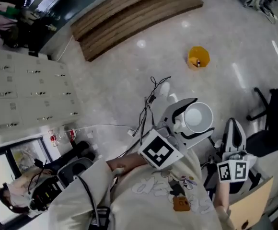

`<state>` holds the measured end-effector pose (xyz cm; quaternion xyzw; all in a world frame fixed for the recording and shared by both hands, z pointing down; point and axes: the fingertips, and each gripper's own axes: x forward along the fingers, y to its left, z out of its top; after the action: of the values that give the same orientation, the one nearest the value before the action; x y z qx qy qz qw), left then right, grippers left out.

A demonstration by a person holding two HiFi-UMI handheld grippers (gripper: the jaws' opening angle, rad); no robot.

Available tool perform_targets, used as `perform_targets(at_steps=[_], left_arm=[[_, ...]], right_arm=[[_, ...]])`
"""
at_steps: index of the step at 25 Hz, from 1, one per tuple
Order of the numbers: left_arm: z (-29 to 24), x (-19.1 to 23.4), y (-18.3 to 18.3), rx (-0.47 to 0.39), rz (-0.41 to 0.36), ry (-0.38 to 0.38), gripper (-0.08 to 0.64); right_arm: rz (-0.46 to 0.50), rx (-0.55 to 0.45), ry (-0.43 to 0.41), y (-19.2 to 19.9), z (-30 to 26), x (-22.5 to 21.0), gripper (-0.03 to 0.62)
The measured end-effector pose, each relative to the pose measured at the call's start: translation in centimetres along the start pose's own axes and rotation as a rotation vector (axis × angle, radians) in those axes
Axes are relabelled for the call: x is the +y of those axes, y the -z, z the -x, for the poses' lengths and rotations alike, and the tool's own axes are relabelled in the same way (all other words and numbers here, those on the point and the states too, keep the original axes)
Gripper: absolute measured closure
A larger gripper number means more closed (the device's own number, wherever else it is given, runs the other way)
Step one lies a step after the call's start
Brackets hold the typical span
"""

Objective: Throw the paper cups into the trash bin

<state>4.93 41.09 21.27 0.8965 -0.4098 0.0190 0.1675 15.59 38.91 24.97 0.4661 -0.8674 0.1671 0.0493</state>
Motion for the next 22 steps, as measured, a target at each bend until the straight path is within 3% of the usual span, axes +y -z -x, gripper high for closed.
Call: perform_targets(at_steps=[5,8,10,13,22], left_arm=[[-1.1,8.9,-4.1,-0.087,-0.088,-0.038,0.189],[-1.9,15.2,-5.8,-0.062,-0.151,-0.049,0.189],[-3.3,18.8,-6.4,-0.023,-0.132,-0.037,0.189],[-6.2,23.7,-7.2,0.017,-0.025,-0.043,0.189],[-15.1,32.0,-6.3,0.140,-0.017,0.052,0.189]], right_arm=[[0.033,0.038,-0.075,-1.2,-10.1,1.9,0.584],[0.058,0.051,-0.100,-2.6,-16.8,2.9,0.584],[0.071,0.048,-0.081,-3.7,-20.3,2.6,0.584],[0.062,0.046,-0.042,-5.0,-25.3,1.2,0.584],[0.060,0.056,-0.012,-5.4,-36.0,-2.5,0.584]])
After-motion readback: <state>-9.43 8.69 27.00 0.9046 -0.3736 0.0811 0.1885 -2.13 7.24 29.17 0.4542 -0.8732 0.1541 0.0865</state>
